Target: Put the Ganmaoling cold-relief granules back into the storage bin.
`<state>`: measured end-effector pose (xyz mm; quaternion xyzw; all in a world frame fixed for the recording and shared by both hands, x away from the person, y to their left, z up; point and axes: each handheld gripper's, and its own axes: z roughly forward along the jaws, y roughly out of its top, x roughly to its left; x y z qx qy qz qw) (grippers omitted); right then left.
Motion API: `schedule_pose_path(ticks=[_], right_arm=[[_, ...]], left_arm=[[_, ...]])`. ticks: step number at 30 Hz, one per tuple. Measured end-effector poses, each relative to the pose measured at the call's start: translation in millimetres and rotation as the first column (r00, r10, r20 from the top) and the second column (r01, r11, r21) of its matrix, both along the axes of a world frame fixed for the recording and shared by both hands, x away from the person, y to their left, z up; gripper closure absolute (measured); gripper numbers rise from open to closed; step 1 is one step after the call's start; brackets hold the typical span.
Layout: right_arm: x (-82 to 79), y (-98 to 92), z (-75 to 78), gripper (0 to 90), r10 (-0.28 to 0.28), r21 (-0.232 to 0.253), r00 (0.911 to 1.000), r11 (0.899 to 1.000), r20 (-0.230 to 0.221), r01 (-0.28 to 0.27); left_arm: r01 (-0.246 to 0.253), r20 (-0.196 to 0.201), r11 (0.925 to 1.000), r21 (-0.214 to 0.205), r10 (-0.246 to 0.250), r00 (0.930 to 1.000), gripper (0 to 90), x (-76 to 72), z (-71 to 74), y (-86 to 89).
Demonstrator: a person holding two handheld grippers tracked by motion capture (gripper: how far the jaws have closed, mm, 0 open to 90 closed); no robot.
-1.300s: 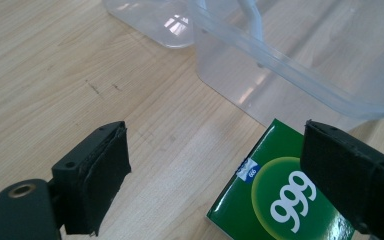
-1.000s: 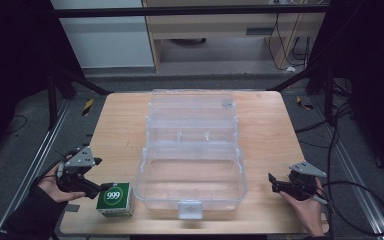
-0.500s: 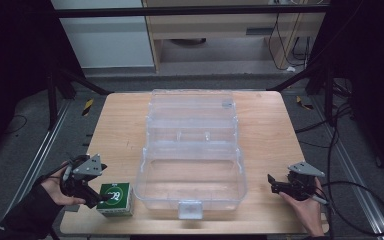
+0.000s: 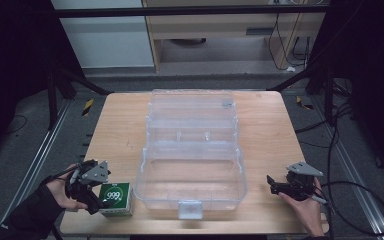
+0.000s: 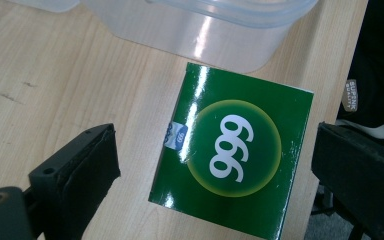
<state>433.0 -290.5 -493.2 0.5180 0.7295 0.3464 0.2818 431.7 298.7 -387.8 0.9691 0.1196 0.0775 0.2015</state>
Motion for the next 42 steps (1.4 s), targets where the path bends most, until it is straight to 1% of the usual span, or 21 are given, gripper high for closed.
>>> schedule_pose_path(ticks=[4,6,11,19,28,34,42], right_arm=[[0.1,0.1,-0.1,4.0,0.002,-0.002,1.0,1.0,-0.001,-0.002],[0.1,0.2,-0.3,4.0,0.003,-0.004,1.0,1.0,-0.003,-0.003],[0.4,0.6,-0.8,3.8,0.003,-0.007,1.0,1.0,-0.006,-0.003],[0.9,1.5,-1.7,3.5,0.008,-0.014,0.9998,1.0,-0.015,-0.009],[1.3,2.6,-2.5,3.4,0.015,-0.017,0.9996,1.0,-0.024,-0.015],[1.6,2.5,-2.9,3.3,0.019,-0.022,0.9995,1.0,-0.024,-0.019],[1.9,3.1,-3.4,3.3,0.022,-0.025,0.9994,0.999,-0.029,-0.022]], left_arm=[[0.013,-0.007,0.9997,0.02,-0.013,0.9999,4.1,0.8,-4.1,-2.7],[0.018,-0.011,0.9997,0.019,-0.018,0.9998,4.1,0.9,-6.0,-4.2],[0.037,-0.019,0.9986,0.037,-0.036,0.9992,3.9,1.4,-9.5,-7.4],[0.055,-0.029,0.9972,0.051,-0.053,0.9982,3.5,1.4,-16.1,-10.1],[0.073,-0.047,0.9954,0.061,-0.07,0.9964,3.6,5.0,-24.7,-16.2],[0.093,-0.063,0.9922,0.083,-0.088,0.9941,4.5,6.7,-30.5,-19.3],[0.106,-0.077,0.9907,0.086,-0.099,0.9921,6.0,8.9,-39.2,-21.5]])
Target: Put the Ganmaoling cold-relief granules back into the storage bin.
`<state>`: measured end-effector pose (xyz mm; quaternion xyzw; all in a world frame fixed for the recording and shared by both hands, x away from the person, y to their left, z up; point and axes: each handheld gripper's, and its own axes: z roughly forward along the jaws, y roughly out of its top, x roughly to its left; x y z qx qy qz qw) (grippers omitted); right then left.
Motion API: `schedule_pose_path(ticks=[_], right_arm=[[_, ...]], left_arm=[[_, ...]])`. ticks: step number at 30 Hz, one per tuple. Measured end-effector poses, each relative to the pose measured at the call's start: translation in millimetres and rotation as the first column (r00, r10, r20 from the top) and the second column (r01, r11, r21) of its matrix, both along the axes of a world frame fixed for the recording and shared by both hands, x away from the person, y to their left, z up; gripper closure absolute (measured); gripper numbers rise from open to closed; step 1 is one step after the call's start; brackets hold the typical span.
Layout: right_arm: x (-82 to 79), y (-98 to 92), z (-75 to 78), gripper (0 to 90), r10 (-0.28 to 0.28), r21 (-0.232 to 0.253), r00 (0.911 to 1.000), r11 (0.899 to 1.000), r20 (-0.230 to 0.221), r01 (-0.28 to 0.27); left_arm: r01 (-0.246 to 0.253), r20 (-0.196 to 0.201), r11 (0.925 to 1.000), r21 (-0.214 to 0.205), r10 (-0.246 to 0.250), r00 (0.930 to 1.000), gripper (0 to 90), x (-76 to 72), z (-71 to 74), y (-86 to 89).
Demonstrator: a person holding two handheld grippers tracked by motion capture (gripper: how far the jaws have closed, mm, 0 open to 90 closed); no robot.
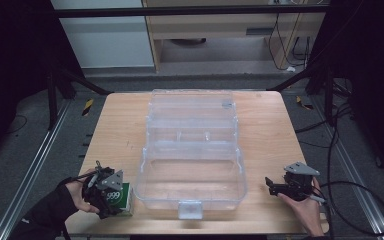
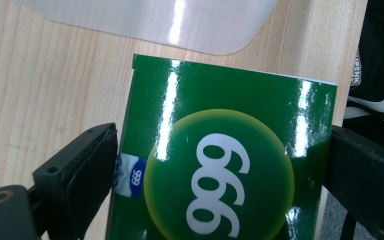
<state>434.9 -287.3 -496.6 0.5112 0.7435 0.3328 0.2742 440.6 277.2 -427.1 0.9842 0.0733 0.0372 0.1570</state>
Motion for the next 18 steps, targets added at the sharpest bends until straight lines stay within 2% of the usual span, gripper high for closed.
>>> schedule_pose_path(ticks=[6,18], right_arm=[[0.4,0.5,-0.7,3.3,0.005,-0.005,1.0,1.0,-0.005,-0.005],[0.7,1.3,-1.3,3.3,0.01,-0.007,0.9998,1.0,-0.016,-0.01]], left_arm=[[-0.004,-0.019,1.0,-0.008,0.004,0.9998,7.2,1.6,-7.0,-0.6],[-0.008,-0.037,0.9998,-0.016,0.007,0.9993,11.2,3.2,-7.6,0.4]])
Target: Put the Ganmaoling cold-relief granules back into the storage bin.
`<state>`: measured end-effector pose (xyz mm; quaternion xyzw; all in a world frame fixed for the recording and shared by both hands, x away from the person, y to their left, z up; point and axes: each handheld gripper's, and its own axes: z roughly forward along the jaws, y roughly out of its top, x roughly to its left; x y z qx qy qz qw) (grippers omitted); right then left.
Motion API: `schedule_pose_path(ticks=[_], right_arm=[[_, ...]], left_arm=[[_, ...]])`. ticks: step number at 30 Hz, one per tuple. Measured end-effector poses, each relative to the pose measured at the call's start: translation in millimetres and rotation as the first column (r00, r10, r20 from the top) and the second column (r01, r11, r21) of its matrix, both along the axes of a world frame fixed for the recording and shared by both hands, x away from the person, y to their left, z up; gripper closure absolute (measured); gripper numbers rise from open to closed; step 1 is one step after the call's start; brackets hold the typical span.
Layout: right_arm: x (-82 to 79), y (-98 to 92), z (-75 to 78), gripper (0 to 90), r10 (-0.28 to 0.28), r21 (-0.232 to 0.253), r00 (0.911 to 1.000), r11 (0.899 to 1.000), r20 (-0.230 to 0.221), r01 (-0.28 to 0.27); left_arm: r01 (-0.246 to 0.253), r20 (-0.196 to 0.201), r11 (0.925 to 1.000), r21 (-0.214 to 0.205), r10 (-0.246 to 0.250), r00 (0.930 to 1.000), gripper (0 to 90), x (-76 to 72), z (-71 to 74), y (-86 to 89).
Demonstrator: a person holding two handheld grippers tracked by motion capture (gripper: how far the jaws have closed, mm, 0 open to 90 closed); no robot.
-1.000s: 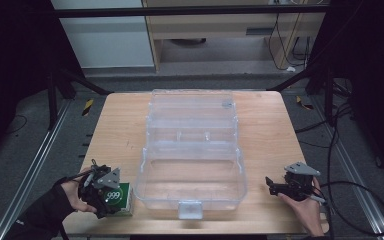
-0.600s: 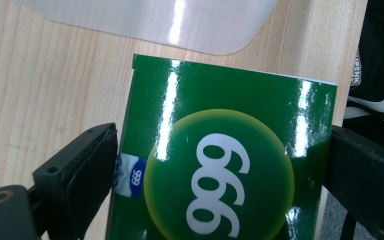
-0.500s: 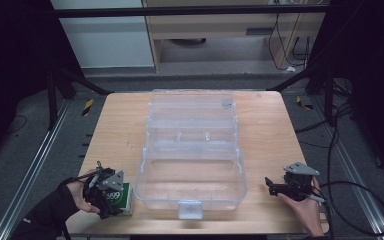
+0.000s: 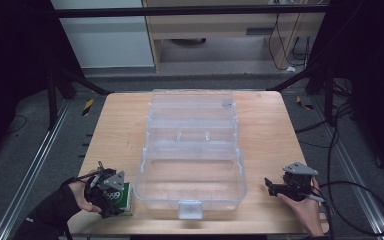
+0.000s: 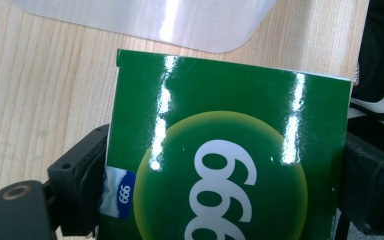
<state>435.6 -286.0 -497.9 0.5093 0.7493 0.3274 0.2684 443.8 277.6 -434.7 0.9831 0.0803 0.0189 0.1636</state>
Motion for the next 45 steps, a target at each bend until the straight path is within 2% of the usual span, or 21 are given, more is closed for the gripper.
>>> schedule_pose_path(ticks=[8,12,18,23,34,45], right_arm=[[0.1,0.1,0.0,3.4,0.001,0.0,1.0,1.0,-0.003,-0.001],[0.1,-0.1,0.1,3.4,0.002,0.0,1.0,1.0,-0.002,-0.002],[0.0,-0.1,0.2,3.4,0.0,0.001,1.0,1.0,-0.001,0.0],[0.0,-0.3,0.3,3.4,0.0,0.0,1.0,1.0,-0.001,0.0],[-0.1,-0.3,0.4,3.4,-0.001,0.0,1.0,1.0,0.0,0.001],[-0.1,-0.4,0.4,3.4,0.0,0.001,1.0,1.0,-0.001,0.0]], left_arm=[[0.0,-0.008,0.9998,0.02,0.0,1.0,14.0,0.1,3.4,0.1],[-0.005,-0.018,1.0,0.007,0.005,0.9998,14.4,-0.9,7.1,1.2],[-0.006,0.0,0.9999,0.009,0.006,1.0,14.5,-4.6,23.1,3.1],[-0.003,0.019,0.9999,-0.01,0.003,0.9998,14.5,-8.1,38.8,6.1],[-0.005,0.067,0.9998,-0.019,0.006,0.9977,14.6,-11.4,73.9,10.6],[0.011,0.085,0.9992,-0.038,-0.008,0.9964,14.7,-8.9,97.1,2.4]])
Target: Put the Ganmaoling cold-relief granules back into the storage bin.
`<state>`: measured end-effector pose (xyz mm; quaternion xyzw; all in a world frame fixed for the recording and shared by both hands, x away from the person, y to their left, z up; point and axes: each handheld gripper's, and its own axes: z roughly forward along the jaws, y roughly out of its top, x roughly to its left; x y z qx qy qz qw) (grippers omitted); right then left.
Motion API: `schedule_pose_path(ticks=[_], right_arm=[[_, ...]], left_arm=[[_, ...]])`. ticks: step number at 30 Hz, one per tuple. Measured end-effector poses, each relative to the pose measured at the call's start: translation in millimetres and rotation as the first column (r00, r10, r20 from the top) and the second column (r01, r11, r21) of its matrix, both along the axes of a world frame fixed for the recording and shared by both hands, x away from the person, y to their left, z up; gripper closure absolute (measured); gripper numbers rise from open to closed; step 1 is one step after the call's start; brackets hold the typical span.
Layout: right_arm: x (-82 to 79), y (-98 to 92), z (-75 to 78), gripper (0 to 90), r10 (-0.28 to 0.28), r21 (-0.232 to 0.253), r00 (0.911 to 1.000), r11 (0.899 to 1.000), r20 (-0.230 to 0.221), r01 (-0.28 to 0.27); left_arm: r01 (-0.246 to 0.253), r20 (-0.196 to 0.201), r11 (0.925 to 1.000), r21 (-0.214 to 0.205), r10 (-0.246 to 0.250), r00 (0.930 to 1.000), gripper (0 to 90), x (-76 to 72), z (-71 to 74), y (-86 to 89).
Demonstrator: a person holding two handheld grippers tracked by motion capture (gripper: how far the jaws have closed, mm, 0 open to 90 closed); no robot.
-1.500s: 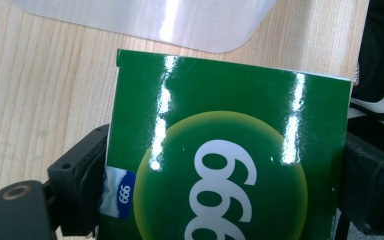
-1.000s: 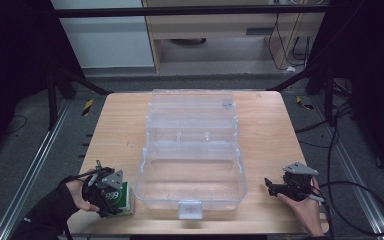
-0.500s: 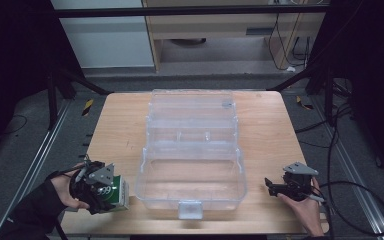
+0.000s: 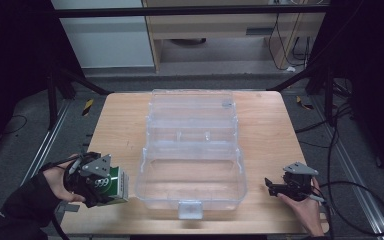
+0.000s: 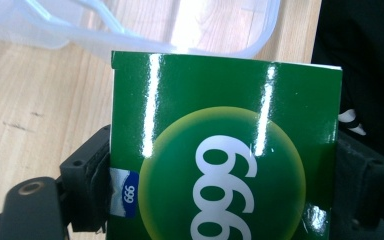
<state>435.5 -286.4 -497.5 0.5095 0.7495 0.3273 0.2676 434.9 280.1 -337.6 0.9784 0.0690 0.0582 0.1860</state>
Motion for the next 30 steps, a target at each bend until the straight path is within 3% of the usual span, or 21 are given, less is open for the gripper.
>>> schedule_pose_path(ticks=[15,30], right_arm=[[-0.4,-0.5,0.9,3.4,-0.003,0.002,1.0,1.0,-0.002,0.003],[-0.2,-0.8,1.0,3.4,-0.003,0.006,1.0,1.0,0.001,0.003]], left_arm=[[0.028,0.036,0.9994,-0.02,-0.027,0.999,14.7,5.1,27.8,-18.4],[0.073,0.056,0.9967,-0.034,-0.071,0.9959,14.8,15.2,36.2,-52.0]])
